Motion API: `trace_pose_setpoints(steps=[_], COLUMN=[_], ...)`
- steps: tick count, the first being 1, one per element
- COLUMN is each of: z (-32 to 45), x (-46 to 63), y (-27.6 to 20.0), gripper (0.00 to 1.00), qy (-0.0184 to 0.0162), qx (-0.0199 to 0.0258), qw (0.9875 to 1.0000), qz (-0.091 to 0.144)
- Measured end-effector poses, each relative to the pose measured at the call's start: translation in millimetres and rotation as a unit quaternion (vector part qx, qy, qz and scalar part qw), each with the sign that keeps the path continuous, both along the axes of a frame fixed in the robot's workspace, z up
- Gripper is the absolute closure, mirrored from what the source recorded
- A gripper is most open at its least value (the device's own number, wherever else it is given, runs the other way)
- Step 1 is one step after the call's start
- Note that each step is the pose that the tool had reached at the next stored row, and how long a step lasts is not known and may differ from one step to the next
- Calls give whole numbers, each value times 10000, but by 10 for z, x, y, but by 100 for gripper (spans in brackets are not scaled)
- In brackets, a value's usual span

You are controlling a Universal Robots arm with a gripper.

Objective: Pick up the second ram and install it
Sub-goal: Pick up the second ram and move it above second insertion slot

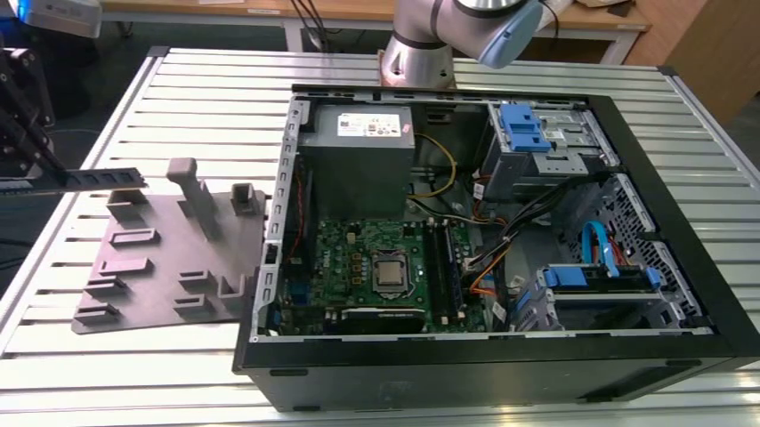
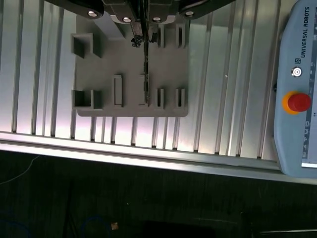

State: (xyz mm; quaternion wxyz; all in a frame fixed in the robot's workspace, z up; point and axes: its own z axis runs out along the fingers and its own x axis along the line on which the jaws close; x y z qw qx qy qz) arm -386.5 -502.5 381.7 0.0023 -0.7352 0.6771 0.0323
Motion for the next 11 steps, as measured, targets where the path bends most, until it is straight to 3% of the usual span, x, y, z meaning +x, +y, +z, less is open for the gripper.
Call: trace_pose_setpoints(steps=[6, 11], z=[123, 135], x=[0, 0], y=[0, 0], gripper=[89, 89], qy=[0, 0], qx=[10, 16], qw=[10000, 10000], qz=[0, 0])
